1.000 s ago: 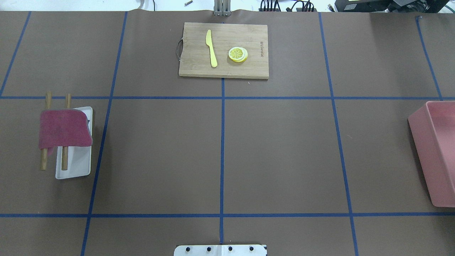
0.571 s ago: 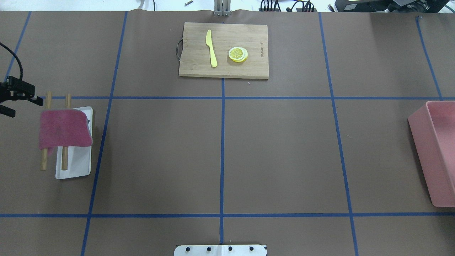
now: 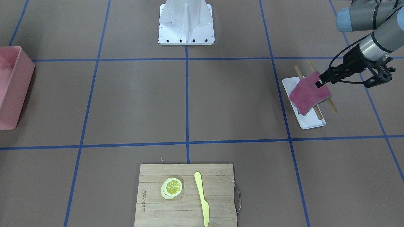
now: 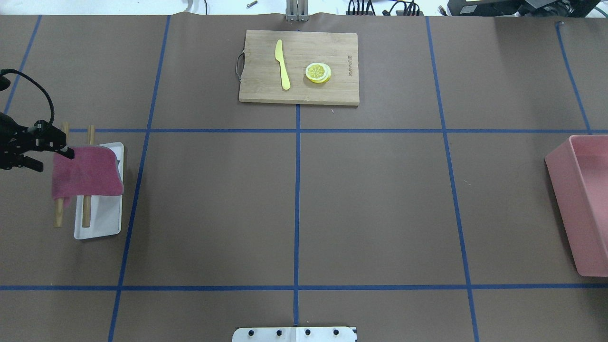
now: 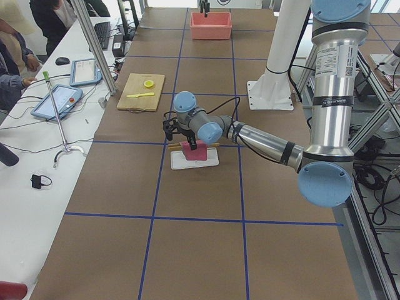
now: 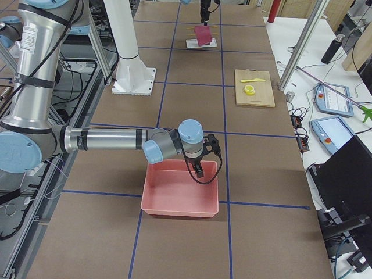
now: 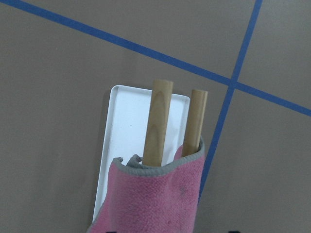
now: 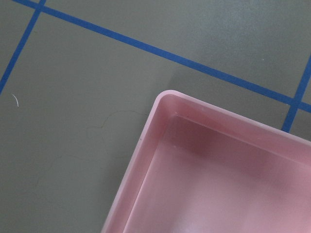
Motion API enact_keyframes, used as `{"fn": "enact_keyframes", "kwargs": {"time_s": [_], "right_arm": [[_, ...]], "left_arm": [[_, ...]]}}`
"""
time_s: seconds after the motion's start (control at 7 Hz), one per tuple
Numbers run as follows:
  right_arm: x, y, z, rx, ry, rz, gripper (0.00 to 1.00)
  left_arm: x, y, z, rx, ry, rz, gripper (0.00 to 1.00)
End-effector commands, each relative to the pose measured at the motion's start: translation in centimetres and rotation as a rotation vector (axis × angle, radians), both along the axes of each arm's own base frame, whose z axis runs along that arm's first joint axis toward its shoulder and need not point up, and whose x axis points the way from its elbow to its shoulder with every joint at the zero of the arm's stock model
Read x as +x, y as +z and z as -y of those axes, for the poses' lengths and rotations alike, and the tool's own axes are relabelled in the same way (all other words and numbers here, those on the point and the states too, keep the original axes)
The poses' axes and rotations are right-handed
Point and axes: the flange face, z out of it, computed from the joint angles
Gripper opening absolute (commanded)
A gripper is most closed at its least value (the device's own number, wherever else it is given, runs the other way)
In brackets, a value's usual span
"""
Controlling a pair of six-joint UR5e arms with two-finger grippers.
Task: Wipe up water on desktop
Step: 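Move the left gripper down to the pink cloth on the white rack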
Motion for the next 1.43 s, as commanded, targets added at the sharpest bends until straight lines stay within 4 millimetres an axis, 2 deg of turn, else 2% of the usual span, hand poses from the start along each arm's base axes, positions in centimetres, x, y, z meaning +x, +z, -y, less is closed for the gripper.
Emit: {"fn": "enact_keyframes", "kwargs": {"time_s": [0.0, 0.43, 0.57, 0.86, 1.0, 1.29], "right_arm": [[-0.13, 0.16, -0.01, -0.003, -0.003, -0.002, 1.0], [-0.28, 0.73, 0.07, -0.013, -0.006, -0.005, 1.0], [-0.28, 0.73, 0.07, -0.013, -0.006, -0.005, 1.0], [-0.26, 0.86, 0.0, -0.015, -0.006, -0.005, 1.0], [-0.26, 0.87, -0.01, -0.016, -0.006, -0.005, 1.0], [-0.27, 0.91, -0.01, -0.015, -0.006, -0.004, 1.0]], "left_arm": [[0.43, 0.55, -0.1, -0.01, 0.008, 0.006, 0.66], [0.93, 1.01, -0.13, -0.016, 0.017, 0.012, 0.65], [0.84, 1.11, -0.14, -0.019, 0.015, 0.013, 0.54], [0.84, 1.11, -0.14, -0.02, 0.015, 0.013, 0.14], [0.83, 0.95, -0.18, -0.017, 0.016, 0.011, 0.0], [0.47, 0.34, -0.24, -0.01, 0.019, -0.004, 0.0]]}}
